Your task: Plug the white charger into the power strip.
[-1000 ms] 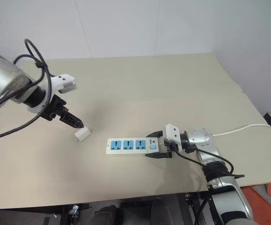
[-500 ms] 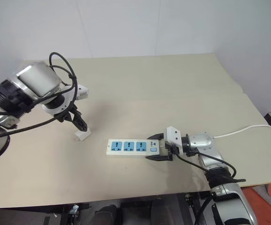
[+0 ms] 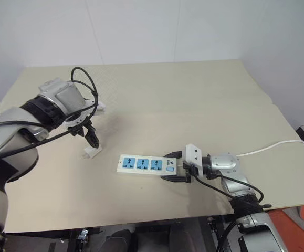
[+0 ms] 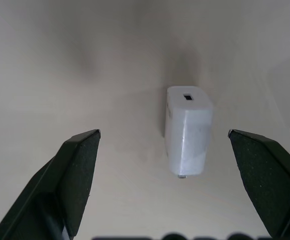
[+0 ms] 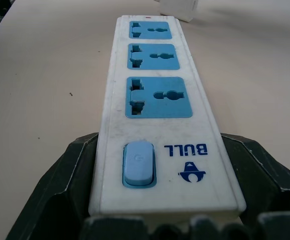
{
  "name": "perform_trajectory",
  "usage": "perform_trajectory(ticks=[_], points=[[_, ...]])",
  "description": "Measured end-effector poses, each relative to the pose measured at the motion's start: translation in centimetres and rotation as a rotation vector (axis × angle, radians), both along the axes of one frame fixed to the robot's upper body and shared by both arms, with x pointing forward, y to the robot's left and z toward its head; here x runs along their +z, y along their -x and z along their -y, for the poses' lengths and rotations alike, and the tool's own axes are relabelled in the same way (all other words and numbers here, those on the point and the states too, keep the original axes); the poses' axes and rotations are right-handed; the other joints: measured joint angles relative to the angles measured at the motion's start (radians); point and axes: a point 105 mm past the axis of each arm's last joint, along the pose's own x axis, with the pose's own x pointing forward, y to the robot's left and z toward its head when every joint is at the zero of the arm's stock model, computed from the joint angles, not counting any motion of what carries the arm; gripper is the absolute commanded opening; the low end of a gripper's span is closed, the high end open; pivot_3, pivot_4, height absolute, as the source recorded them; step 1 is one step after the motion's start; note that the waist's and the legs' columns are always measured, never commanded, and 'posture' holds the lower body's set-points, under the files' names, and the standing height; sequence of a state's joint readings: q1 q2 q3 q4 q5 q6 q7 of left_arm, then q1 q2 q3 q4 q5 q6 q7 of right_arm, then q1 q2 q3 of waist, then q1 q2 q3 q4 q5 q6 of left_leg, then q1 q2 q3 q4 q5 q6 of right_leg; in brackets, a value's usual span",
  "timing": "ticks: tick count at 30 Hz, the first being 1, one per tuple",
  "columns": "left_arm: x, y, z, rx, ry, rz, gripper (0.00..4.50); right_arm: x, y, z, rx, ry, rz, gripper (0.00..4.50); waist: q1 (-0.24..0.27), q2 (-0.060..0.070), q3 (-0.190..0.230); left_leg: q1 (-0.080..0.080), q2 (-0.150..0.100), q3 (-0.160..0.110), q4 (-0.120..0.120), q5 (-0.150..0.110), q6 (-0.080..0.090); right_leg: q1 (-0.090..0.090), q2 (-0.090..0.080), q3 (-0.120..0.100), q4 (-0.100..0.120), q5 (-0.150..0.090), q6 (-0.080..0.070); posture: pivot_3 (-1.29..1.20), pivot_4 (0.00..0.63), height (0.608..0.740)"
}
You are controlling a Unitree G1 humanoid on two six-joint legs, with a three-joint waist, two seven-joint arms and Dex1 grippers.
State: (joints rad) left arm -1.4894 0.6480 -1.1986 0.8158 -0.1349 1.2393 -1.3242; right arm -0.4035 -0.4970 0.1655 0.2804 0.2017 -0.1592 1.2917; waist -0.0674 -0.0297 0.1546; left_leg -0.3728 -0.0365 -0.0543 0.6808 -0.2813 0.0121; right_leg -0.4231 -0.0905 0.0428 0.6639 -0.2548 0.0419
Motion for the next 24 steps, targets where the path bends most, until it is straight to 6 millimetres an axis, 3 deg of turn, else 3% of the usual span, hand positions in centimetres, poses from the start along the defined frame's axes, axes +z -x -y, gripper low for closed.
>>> perform_trajectory(ticks=[9, 24], points=[[-2.1, 0.1, 0.3, -0.025, -0.026, -0.075, 4.50, -0.1, 0.4, -0.1, -0.031, -0.015, -0.007, 3.41, 0.001, -0.002, 0.001, 0.000, 0.000, 0.000, 0.000, 0.000, 0.000, 0.000, 0.000, 0.000, 0.000, 0.000, 0.000, 0.00, 0.150, 0.740], [-3.2, -0.3, 1.9, -0.025, -0.014, -0.050, 4.50, -0.1, 0.5, -0.3, -0.051, -0.026, -0.008, 3.41, 0.000, -0.003, 0.002, 0.000, 0.000, 0.000, 0.001, 0.000, 0.000, 0.000, 0.000, 0.000, 0.000, 0.000, 0.000, 0.00, 0.150, 0.740]])
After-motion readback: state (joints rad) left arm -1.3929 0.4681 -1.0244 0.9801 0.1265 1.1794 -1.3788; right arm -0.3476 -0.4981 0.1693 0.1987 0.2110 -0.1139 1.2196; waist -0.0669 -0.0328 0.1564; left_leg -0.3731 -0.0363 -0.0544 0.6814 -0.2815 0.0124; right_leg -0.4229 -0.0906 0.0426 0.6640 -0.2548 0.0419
